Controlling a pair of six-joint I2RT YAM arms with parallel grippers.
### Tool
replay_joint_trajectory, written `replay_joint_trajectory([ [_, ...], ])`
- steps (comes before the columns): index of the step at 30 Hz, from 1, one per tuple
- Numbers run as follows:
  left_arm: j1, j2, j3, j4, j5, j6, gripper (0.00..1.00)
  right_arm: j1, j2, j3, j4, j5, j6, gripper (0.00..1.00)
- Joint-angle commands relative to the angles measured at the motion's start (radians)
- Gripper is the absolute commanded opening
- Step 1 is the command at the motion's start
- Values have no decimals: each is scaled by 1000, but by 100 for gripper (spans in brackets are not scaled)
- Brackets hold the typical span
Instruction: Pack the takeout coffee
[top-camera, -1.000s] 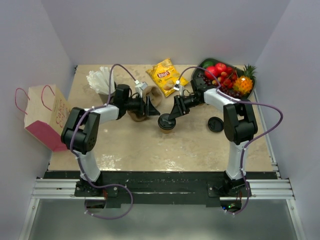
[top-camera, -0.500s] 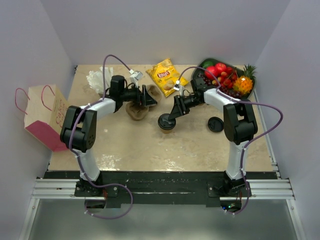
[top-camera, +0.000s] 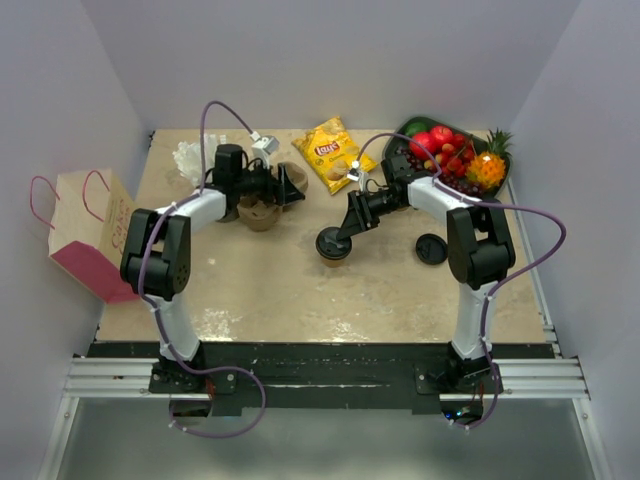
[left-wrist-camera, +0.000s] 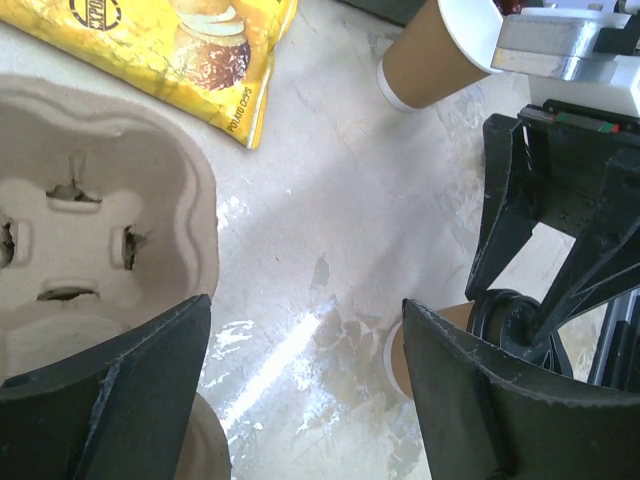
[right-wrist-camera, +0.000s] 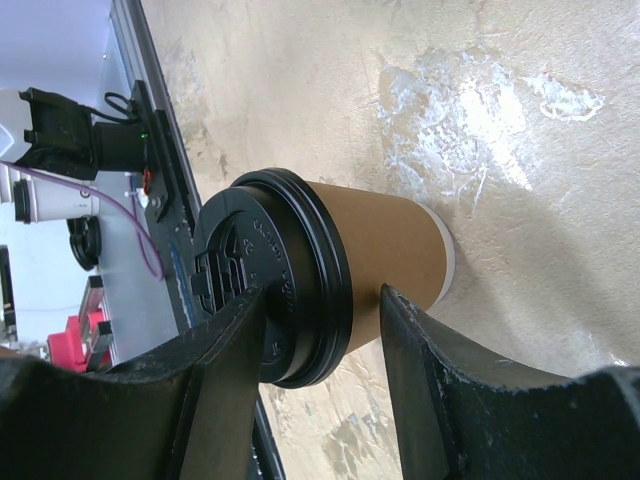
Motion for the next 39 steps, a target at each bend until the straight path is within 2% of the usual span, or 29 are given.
replay_joint_trajectory([
  [1, 2, 9, 43, 28, 39, 1, 81, 3, -10, -4, -4, 47, -22, 51],
  [6, -33, -52, 22, 30, 93, -14, 83, 2, -17, -11, 1, 47, -17, 51],
  [9, -79, -125, -18, 31, 64, -36, 85, 0, -19, -13, 9, 39, 0, 52],
  [14, -119, -217, -194, 125, 7, -272, 88, 2, -10, -25, 45, -2, 52, 53],
  [18, -142, -257, -303, 188, 17, -355, 88, 2, -5, -24, 55, -19, 63, 53],
  [22, -149, -248, -391, 272, 43, -401, 88, -1, -2, -31, 58, -33, 67, 53],
  [32, -149, -112, -438, 527, 128, -614, 86, -1, 13, -54, 53, -27, 44, 53],
  [36, -150, -64, -437, 530, 116, -610, 84, 0, 16, -51, 53, -22, 43, 53],
  [39, -149, -40, -432, 444, 78, -567, 84, 0, 29, -43, 56, -27, 49, 53],
])
